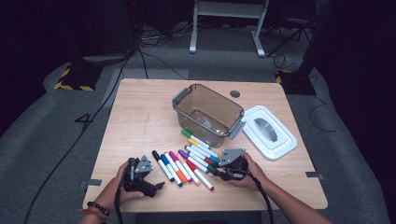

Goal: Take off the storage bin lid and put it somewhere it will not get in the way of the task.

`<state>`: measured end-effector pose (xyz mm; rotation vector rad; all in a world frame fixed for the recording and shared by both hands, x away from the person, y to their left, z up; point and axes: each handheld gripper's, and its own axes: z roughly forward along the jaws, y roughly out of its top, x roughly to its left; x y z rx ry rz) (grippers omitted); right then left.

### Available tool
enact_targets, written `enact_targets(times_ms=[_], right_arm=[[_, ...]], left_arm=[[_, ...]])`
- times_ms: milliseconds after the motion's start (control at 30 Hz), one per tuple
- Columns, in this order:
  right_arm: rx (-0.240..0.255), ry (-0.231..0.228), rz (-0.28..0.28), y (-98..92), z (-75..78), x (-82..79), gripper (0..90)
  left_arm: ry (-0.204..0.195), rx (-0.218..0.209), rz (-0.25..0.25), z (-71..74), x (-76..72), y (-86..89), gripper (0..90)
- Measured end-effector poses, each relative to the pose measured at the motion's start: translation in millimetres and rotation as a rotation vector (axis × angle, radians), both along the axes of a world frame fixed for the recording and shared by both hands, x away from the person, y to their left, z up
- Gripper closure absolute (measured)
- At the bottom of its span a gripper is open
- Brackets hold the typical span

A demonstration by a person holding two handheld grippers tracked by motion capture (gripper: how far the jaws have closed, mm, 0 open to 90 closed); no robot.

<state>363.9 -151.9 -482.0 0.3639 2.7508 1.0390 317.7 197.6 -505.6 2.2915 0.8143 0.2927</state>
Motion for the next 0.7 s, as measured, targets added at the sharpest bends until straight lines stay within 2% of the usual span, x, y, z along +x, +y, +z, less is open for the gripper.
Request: enact_targets(times_ms=[100,200,433,567,700], right_arm=[[-0.011,0.002,-0.001,2.5,-0.7,0.2,69.8],[-0.032,0.025,0.001,5.2,-4.5,4.0,67.7],[-0.019,0.066,-0.022,3.4,-5.2,11.8,70.5],[-0.033,0.032,-0.050,4.6,-4.4,10.9,74.8],[-0.034,0.017,-0.045,4.1,-4.6,9.9,75.1]], left_arm=[[0.000,0.000,0.001,-0.1,0.1,-0.1,2.4],[0.002,-0.001,0.003,-0.1,0.1,-0.3,2.3],[0.001,-0.001,0.010,-0.1,0.8,-1.1,2.2],[0.001,0.000,0.021,-0.1,2.1,-2.0,2.0],[0.003,-0.002,0.024,-0.2,2.5,-2.3,1.8]])
